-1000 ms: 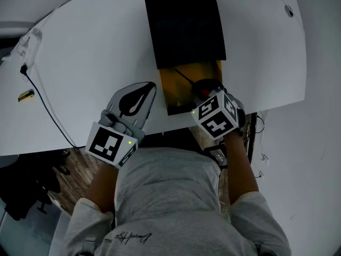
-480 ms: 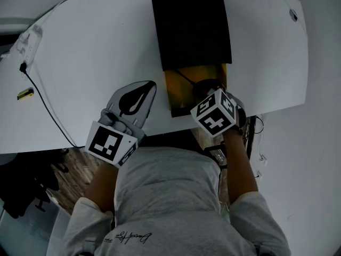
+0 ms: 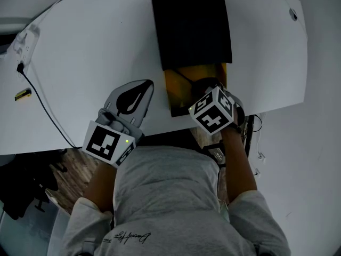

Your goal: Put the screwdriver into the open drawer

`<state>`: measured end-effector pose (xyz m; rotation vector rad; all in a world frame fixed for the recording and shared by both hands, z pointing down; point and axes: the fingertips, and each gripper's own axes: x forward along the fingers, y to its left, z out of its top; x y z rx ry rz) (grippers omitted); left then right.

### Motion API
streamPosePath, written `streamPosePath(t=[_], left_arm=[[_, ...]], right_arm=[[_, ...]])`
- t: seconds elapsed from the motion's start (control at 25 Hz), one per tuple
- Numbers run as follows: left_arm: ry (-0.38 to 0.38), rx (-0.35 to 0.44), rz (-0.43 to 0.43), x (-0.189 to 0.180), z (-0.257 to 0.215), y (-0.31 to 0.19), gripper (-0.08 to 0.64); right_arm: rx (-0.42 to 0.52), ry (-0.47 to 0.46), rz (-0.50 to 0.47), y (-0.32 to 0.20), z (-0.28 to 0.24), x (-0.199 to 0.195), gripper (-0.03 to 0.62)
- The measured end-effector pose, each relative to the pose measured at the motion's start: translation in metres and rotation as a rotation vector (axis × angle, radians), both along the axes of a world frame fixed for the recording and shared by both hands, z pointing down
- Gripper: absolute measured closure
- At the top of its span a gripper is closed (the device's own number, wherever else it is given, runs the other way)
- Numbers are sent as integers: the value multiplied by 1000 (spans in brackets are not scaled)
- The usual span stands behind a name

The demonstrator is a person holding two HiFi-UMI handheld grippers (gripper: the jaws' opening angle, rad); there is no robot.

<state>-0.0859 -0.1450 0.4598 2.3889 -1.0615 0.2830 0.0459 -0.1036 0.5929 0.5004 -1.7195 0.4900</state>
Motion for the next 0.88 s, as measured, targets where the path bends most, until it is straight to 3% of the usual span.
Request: streamPosePath(t=[0.6,0.88], left_arm=[[4,-3,4,1,0,2,560],[7,0,7,2,-1,3,560]], right_arm=[[-2,12,-12,1,1,1,512],[1,17,-15,2,2,5,479]])
